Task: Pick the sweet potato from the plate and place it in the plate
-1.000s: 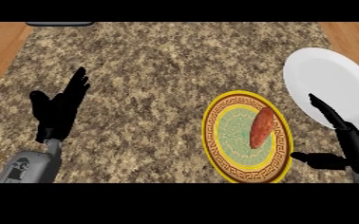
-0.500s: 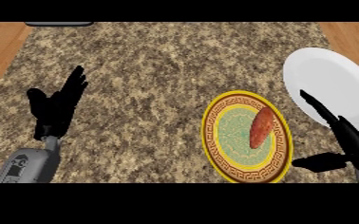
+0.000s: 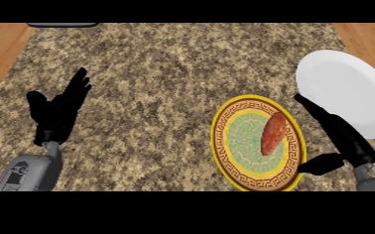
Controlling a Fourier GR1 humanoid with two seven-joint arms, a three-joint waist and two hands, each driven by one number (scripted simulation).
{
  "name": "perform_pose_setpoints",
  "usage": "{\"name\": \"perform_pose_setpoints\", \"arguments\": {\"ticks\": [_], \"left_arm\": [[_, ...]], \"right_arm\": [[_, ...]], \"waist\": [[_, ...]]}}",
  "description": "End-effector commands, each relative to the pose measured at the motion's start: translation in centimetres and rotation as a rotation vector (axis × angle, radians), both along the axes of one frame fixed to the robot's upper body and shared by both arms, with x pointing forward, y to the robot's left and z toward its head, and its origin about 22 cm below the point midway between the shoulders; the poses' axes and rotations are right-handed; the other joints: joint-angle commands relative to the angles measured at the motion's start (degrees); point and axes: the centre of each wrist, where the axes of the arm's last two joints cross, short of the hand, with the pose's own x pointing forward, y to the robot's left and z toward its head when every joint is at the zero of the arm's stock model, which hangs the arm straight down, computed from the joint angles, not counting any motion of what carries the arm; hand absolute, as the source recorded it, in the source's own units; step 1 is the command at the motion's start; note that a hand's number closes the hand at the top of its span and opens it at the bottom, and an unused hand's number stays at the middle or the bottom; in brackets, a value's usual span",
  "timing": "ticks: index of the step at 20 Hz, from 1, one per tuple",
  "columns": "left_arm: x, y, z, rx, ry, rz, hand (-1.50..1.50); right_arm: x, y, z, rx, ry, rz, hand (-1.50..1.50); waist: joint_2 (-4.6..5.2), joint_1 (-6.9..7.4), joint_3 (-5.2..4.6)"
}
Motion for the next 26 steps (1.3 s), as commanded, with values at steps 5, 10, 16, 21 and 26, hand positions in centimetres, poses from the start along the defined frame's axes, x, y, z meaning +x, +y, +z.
{"name": "perform_pose_setpoints", "arguments": {"ticks": [5, 10, 16, 21, 26], "left_arm": [[-1.4, -1.7, -1.9, 0.002, -0.01, 0.007, 0.0], [0.2, -1.3, 0.4, -0.012, 0.011, 0.01, 0.0], [0.1, 0.1, 0.2, 0.002, -0.001, -0.012, 0.0], [-0.2, -1.1, 0.2, -0.016, 0.009, -0.001, 0.0], [-1.7, -0.9, 1.8, -0.011, -0.004, -0.003, 0.0]], "right_arm": [[0.6, 1.8, 1.2, -0.144, 0.099, 0.032, -1.5], [2.6, 5.0, -0.6, -0.134, 0.154, 0.038, -1.5], [3.3, 4.7, -2.6, -0.172, 0.164, 0.018, -1.5], [4.2, 5.6, -2.5, -0.2, 0.17, 0.026, -1.5], [4.0, 6.3, -4.1, -0.262, 0.224, 0.084, -1.5]], "waist": [[-0.04, -0.16, 0.0], [0.02, 0.01, 0.03], [0.05, -0.03, 0.03], [0.03, -0.02, 0.03], [-0.04, 0.24, 0.05]]}}
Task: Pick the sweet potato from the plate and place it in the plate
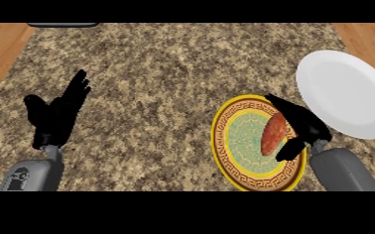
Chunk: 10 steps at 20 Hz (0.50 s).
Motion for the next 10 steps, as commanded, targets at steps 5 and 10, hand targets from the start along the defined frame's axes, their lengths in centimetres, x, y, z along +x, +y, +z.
{"name": "perform_pose_setpoints", "arguments": {"ticks": [5, 10], "left_arm": [[1.1, -0.3, 1.0, 0.011, -0.006, 0.013, 0.0], [0.3, 0.1, 0.1, -0.001, -0.002, 0.009, 0.0]], "right_arm": [[-1.0, -0.5, -2.1, -0.007, 0.048, 0.167, 1.5], [0.6, 2.1, -0.3, 0.053, 0.006, 0.136, 1.5]], "waist": [[0.08, -0.1, 0.07], [0.03, -0.09, 0.05]]}}
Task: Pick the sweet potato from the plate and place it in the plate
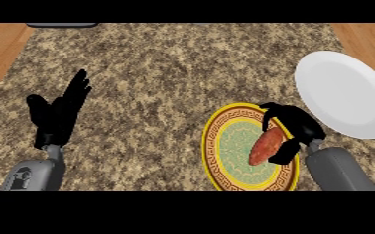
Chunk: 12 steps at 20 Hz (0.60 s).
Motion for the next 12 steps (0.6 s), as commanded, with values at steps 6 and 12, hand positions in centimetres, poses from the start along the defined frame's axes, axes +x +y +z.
{"name": "perform_pose_setpoints", "arguments": {"ticks": [6, 12], "left_arm": [[-0.4, -0.3, -0.5, -0.017, 0.01, 0.012, 0.0], [-0.8, 0.1, -1.2, -0.006, 0.024, 0.017, 0.0]], "right_arm": [[-4.6, 0.4, -1.8, 0.107, 0.03, 0.399, 1.5], [-9.3, -3.0, 0.3, 0.089, -0.18, 0.582, 1.5]], "waist": [[0.13, -0.32, 0.39], [0.09, -0.9, 0.37]]}}
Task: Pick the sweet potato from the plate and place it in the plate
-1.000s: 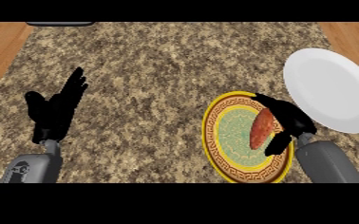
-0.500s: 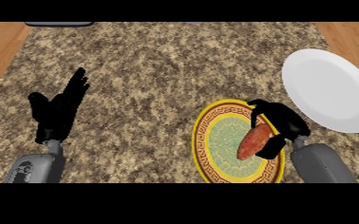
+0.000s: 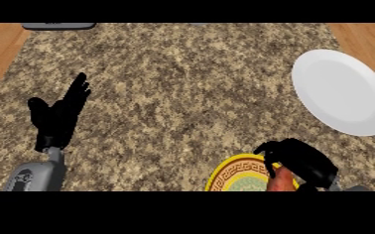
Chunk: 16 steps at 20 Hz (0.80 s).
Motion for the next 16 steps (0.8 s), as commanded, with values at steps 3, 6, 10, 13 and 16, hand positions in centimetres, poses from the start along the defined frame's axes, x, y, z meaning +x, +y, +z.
{"name": "perform_pose_setpoints", "arguments": {"ticks": [3, 6, 10, 13, 16], "left_arm": [[0.0, 1.0, 0.7, 0.011, -0.014, 0.0, 0.0], [0.2, 1.3, 0.5, 0.004, 0.01, 0.013, 0.0], [-0.3, 0.3, -1.0, 0.01, 0.004, 0.002, 0.0], [-0.1, 0.5, -0.5, -0.007, 0.009, 0.006, 0.0], [0.8, 0.9, 1.0, 0.023, -0.02, 0.0, 0.0]], "right_arm": [[-1.9, -4.0, 3.7, 0.088, -0.288, 0.025, 1.5], [-1.7, -4.7, 6.4, 0.255, -0.465, -0.091, 1.5], [-2.0, -7.0, 8.2, 0.328, -0.624, -0.27, 1.5], [-3.5, -8.3, 9.3, 0.365, -0.643, -0.383, 1.5], [-1.8, -8.4, 8.2, 0.443, -0.553, -0.48, 1.5]], "waist": [[0.22, -0.34, 0.25], [0.11, -1.62, 0.26], [0.35, -1.1, 0.23], [0.33, -0.3, 0.22], [0.51, 0.72, 0.24]]}}
